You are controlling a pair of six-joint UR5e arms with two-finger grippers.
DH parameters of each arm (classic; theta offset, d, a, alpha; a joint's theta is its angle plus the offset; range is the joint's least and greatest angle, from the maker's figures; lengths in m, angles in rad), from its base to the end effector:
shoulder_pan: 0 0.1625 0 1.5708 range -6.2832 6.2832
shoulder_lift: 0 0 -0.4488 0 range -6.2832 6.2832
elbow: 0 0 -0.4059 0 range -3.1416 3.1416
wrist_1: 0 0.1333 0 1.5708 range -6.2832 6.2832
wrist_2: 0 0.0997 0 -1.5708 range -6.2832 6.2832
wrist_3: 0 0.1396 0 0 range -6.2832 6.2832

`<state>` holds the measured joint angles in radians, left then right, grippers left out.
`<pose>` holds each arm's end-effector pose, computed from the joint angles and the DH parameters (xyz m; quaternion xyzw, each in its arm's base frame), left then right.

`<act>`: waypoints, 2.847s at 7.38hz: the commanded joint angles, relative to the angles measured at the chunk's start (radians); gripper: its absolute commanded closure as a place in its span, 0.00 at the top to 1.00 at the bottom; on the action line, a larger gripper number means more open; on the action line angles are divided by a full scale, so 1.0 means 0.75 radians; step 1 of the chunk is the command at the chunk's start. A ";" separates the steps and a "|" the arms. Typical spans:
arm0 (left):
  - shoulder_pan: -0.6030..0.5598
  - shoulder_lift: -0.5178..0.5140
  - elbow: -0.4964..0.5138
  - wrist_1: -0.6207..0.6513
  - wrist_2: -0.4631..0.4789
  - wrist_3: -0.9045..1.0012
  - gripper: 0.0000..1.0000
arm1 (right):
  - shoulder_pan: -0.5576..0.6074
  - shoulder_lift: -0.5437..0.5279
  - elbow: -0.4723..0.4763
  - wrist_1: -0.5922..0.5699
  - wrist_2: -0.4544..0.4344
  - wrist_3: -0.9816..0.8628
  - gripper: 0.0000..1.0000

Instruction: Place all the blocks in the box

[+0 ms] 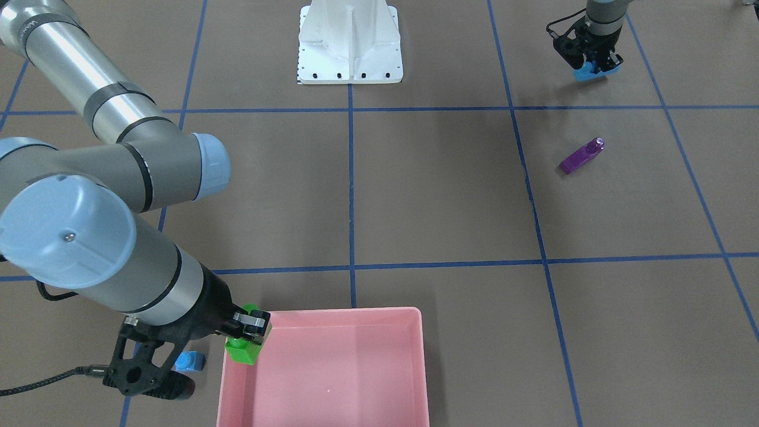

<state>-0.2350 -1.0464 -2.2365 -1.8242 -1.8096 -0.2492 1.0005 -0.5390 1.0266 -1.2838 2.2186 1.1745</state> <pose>0.2892 -0.1723 0.5807 0.0535 0.2206 0.5233 0.8213 -0.4408 -0.7781 0.2125 0.0045 -0.4637 0.1464 0.8738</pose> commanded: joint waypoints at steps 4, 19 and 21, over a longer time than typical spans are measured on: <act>-0.647 -0.856 0.032 0.494 -0.080 -0.019 0.00 | -0.125 0.017 -0.127 0.170 -0.201 0.144 1.00; -0.863 -2.266 1.796 -0.454 0.053 -0.948 1.00 | 0.021 -1.478 0.850 0.168 0.257 -0.783 1.00; -0.863 -2.264 1.796 -0.452 0.053 -0.948 1.00 | -0.094 -1.496 0.858 0.168 0.153 -0.915 1.00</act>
<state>-0.8822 -2.7454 -0.8893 -2.1633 -1.7703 -0.9602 0.9777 -1.6490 1.6646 -1.1575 2.3815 0.5601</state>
